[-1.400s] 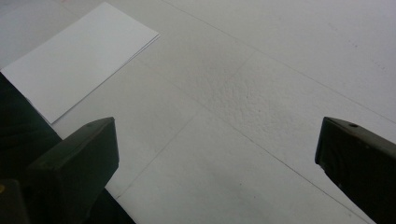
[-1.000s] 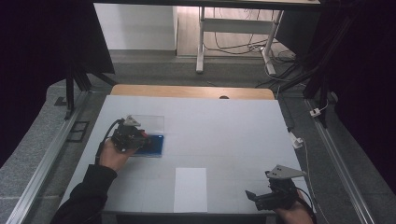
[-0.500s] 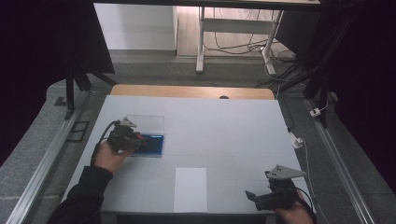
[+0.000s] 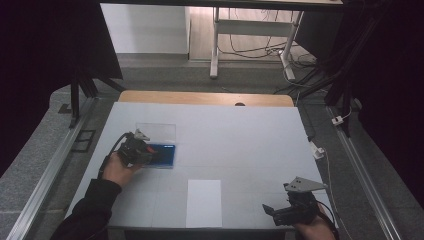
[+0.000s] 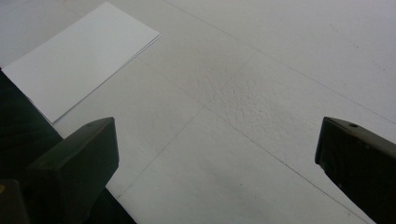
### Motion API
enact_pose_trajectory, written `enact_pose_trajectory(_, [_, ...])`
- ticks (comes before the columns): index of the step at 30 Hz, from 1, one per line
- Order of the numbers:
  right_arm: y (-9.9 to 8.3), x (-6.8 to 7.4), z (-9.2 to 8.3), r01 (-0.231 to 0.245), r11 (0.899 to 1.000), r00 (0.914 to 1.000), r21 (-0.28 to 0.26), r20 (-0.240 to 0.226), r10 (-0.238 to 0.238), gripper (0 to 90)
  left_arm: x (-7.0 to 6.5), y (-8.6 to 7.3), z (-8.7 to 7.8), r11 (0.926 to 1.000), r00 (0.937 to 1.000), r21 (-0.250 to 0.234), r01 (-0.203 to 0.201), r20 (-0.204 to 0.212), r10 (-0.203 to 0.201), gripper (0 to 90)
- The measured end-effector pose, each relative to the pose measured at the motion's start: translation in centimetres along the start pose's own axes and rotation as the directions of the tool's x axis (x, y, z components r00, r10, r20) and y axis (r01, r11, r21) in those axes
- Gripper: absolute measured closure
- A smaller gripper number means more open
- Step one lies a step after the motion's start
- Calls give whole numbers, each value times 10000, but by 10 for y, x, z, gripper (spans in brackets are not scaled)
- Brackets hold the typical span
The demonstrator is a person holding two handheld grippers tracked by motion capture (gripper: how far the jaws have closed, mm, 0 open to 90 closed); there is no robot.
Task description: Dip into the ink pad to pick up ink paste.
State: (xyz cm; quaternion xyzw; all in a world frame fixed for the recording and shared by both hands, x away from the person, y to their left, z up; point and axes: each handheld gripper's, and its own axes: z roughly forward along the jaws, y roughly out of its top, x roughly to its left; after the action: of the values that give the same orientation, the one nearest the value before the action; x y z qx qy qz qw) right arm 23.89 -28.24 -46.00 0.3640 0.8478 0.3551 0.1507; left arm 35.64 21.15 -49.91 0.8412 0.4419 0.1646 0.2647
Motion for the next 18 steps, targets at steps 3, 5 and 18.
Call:
enact_pose_trajectory(3, [0, 0, 0, 11, 10000, 10000, 21, 15, -11, 1, 2, -2, 1, 9997, 9997, -131, 204, 105, -203, 585])
enact_pose_trajectory(5, [0, 0, 0, 35, 10000, 10000, 38, 15, -35, 1, 4, -4, 1, 9991, 9990, -219, 368, 254, -363, 586])
enact_pose_trajectory(18, [0, 0, 0, 67, 10000, 10000, 65, 17, -67, 1, 9, -9, 3, 9935, 9928, -430, 1052, 626, -1024, 588])
